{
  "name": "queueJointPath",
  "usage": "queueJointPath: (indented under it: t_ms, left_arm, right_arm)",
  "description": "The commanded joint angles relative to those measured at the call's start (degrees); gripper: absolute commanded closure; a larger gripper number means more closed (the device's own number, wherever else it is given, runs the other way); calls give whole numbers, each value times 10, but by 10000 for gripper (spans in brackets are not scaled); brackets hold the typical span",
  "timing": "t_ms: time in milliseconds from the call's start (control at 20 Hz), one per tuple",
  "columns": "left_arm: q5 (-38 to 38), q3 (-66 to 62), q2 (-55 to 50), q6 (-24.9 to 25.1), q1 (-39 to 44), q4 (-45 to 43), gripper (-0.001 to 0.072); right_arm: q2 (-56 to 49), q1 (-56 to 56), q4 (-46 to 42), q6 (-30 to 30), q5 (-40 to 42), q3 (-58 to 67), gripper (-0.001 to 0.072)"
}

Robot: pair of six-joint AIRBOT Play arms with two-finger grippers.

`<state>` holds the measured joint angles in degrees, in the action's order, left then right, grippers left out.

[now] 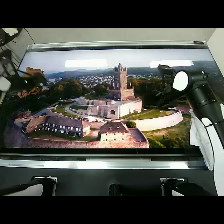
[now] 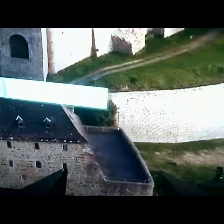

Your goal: Fold the shirts.

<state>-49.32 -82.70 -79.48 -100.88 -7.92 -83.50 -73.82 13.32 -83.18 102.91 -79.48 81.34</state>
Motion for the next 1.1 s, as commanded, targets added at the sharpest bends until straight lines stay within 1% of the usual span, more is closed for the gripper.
queueJointPath:
  t_ms: [0, 50, 100, 200, 250, 300, 350, 400, 500, 550, 600, 900, 950, 1000, 1050]
  left_arm:
    - [-138, -268, -209, -103, -125, 11, 86]
    - [-177, -329, -259, -106, -153, 11, 87]
    - [-186, -364, -293, -87, -170, 11, 87]
    - [-140, -356, -319, -8, -180, 5, 85]
    - [-95, -335, -323, 21, -179, -6, 42]
    - [-48, -317, -327, 28, -176, -16, -13]
    - [0, -307, -334, 27, -174, -15, -13]
    - [32, -307, -346, 23, -174, -16, -13]
    - [81, -307, -370, 0, -174, -13, -13]
    - [97, -307, -384, -19, -174, -10, -13]
    - [108, -308, -395, -22, -174, 7, -13]
    - [161, -307, -443, -19, -173, 121, -13]
    - [162, -307, -445, -20, -174, 127, 82]
    - [156, -308, -445, -20, -174, 127, 292]
    - [142, -308, -443, -20, -174, 131, 536]
  right_arm:
    - [0, 0, 3, 0, 29, 0, 39]
    - [0, 0, 5, 0, 30, 0, 39]
    - [0, 0, 8, 0, 30, 0, 39]
    - [0, 0, 21, 0, 30, 0, 39]
    - [0, 0, 30, 0, 30, 0, 39]
    - [0, 0, 35, 0, 32, 0, 39]
    - [0, 0, 37, 0, 31, 0, 39]
    - [0, 0, 37, 0, 31, 0, 39]
    - [0, 0, 37, 0, 31, 0, 39]
    - [0, 0, 37, 0, 31, 0, 39]
    - [0, 1, 37, 0, 32, 0, 39]
    - [0, 1, 37, 17, 30, 0, 38]
    - [0, 1, 37, 17, 29, 0, 38]
    - [0, 1, 37, 17, 29, 0, 38]
    - [0, 1, 36, 17, 29, 0, 38]
